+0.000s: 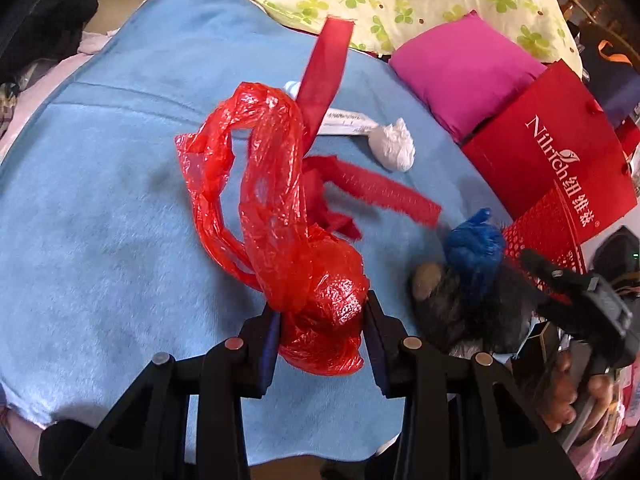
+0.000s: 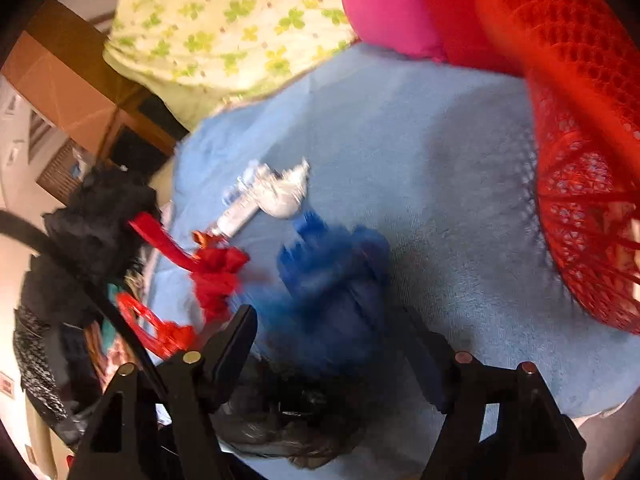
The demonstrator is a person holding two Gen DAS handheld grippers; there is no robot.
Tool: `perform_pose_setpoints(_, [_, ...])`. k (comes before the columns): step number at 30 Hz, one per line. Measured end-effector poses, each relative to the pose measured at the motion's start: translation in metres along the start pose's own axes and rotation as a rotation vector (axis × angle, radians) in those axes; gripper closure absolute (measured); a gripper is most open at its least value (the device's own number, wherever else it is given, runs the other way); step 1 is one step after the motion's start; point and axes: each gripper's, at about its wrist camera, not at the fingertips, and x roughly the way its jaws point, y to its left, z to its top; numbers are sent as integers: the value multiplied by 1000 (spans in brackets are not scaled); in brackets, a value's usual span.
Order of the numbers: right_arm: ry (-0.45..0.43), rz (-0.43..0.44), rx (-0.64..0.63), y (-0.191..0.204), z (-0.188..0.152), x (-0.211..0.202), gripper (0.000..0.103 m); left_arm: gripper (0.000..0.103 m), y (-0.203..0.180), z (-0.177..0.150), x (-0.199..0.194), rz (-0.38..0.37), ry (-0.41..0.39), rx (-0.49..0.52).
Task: Collect trash
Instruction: 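Grasp the red plastic bag with the left tool while the right tool grasps the black bag, then lower the black bag into the red basket and open the right tool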
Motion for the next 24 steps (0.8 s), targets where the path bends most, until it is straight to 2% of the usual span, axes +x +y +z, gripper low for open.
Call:
perform_pose_setpoints(3, [-14, 46, -38, 6, -10, -14, 27, 63, 4, -13, -4, 9, 8, 1])
perform_pose_setpoints(7, [39, 33, -91, 12, -34, -19, 27, 63, -2, -30, -12, 17, 0, 25])
perform_pose_setpoints(10, [127, 69, -70, 15, -52, -1, 27, 63, -11, -35, -17, 11, -4, 55])
perform_pose_setpoints(13, [167, 32, -67, 18, -64, 23, 29, 63, -23, -37, -22, 0, -10, 79])
perform_pose_setpoints(14, [170, 26, -57, 19, -66, 29, 38, 63, -25, -37, -24, 0, -14, 86])
perform_pose_setpoints(15, [176, 18, -41, 18, -68, 38, 58, 63, -28, -37, -28, 5, -21, 96])
perform_pose_setpoints(16, [190, 11, -32, 19, -69, 45, 66, 63, -29, -38, -33, 12, -26, 104])
perform_pose_setpoints(18, [205, 19, -41, 25, -73, 48, 69, 63, -34, -38, -44, 33, -51, 127])
perform_pose_setpoints(20, [188, 42, -111, 39, -74, 40, 70, 62, -38, -35, -50, 45, -72, 140])
perform_pose_setpoints(24, [73, 66, -231, 70, -69, 1, 70, 62, -48, -32, -69, 106, -118, 173])
